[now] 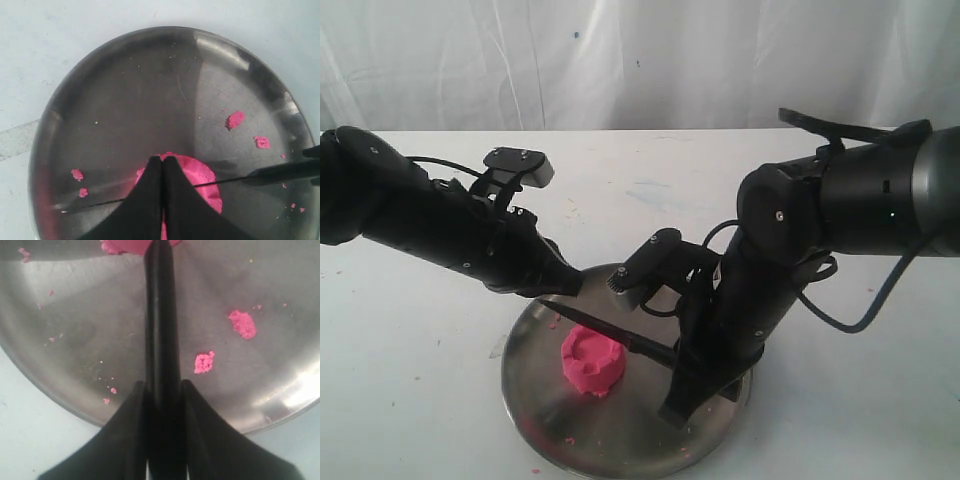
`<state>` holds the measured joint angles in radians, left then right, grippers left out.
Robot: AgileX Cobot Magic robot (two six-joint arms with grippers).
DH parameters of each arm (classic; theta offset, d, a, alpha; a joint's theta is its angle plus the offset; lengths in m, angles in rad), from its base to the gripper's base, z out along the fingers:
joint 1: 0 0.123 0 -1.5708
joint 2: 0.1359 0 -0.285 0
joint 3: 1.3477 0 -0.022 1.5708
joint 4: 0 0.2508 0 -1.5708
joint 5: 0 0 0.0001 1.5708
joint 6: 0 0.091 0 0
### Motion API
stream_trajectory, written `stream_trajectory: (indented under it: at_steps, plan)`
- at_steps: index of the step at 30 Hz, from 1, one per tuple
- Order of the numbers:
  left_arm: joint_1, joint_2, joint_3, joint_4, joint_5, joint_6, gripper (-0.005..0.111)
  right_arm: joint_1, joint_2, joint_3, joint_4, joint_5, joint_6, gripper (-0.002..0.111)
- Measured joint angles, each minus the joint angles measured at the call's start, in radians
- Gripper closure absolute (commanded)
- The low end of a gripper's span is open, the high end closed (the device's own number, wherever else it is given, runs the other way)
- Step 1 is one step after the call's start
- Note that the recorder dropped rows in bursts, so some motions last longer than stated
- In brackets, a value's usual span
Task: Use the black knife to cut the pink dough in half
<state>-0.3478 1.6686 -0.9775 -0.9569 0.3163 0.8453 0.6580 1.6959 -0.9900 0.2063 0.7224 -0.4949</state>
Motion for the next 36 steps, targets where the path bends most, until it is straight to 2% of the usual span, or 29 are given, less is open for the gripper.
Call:
stream_trajectory:
  at_steps: [6,30,36]
  plan:
    - [0.000,0.000,0.003,0.035,0.020,0.000,0.107,0.000,0.005,0.000,0.002,0.023,0.004,0.108]
    - [0.000,0.000,0.032,0.059,-0.045,0.000,0.107,0.000,0.067,0.000,0.022,0.020,0.004,0.108]
    - [0.000,0.055,0.032,0.059,-0.043,0.000,0.107,0.000,0.067,0.000,0.022,0.018,0.004,0.108]
